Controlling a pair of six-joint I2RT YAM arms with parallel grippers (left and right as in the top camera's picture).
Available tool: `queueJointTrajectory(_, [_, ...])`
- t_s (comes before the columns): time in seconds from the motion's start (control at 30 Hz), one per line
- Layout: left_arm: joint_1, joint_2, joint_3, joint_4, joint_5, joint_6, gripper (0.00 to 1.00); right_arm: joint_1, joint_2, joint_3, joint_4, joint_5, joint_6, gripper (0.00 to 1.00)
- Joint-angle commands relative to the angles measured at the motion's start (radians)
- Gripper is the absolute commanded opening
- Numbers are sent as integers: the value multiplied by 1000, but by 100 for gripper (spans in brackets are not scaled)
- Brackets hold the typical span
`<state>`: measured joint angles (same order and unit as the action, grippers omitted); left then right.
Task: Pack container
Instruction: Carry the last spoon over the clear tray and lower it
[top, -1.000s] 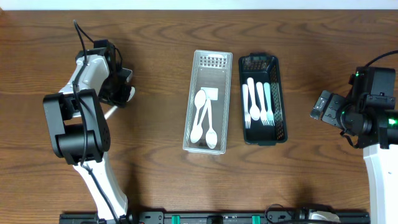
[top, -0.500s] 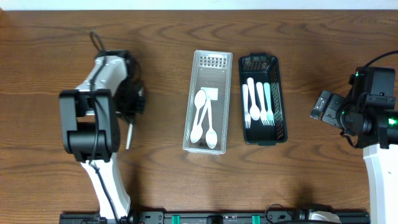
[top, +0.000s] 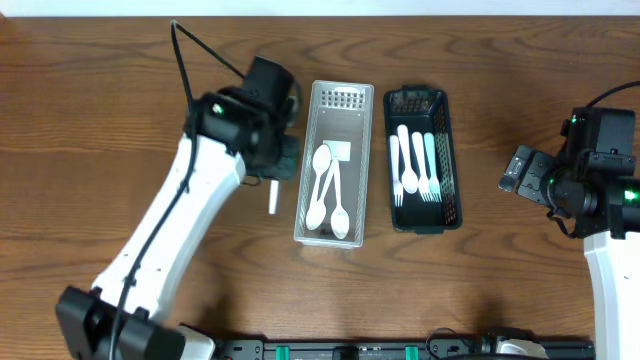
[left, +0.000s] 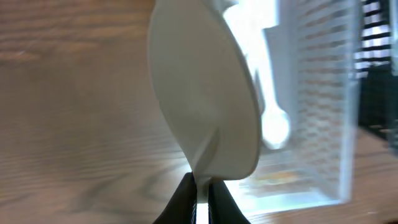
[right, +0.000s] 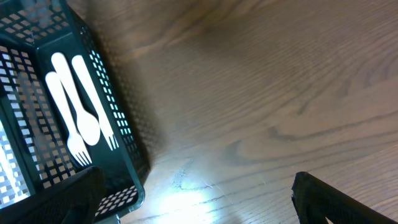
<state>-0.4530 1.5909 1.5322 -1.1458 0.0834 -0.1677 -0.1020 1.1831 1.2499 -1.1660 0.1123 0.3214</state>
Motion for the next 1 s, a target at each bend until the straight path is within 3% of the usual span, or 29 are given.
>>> queueJointTrajectory(0.0, [-85, 32, -10, 32, 16, -111, 6, -6, 1, -3, -2, 3, 8, 99])
queueJointTrajectory(0.2, [-194, 118, -33, 160, 14, -120, 6, -6, 1, -3, -3, 3, 7, 99])
queueJointTrajectory(0.3, [-195, 157, -33, 183, 14, -123, 17, -6, 1, -3, -5, 3, 7, 99])
queueJointTrajectory(0.37, [-192, 166, -32, 182, 14, -122, 33, -6, 1, -3, -5, 3, 7, 99])
queueJointTrajectory(0.43, [-190, 156, -21, 165, 14, -122, 41, -6, 1, -3, -5, 3, 7, 99])
queueJointTrajectory(0.5, [-189, 137, 8, 133, 14, -122, 62, -6, 1, -3, -5, 3, 7, 99])
queueJointTrajectory(0.57, [-189, 101, 37, 97, 14, -122, 74, -6, 1, -3, -5, 3, 7, 99])
queueJointTrajectory(0.6, [-189, 76, 48, 84, 14, -122, 91, -6, 1, -3, -5, 3, 7, 99])
queueJointTrajectory(0.63, [-189, 52, 53, 78, 14, -120, 98, -6, 1, -3, -5, 3, 7, 99])
queueJointTrajectory(0.8, [-188, -78, 54, 77, -13, -34, 98, -6, 1, -3, -5, 3, 7, 99])
queueJointTrajectory(0.97, [-188, -157, 54, 77, -36, -27, 98, -6, 1, -3, -5, 3, 7, 99])
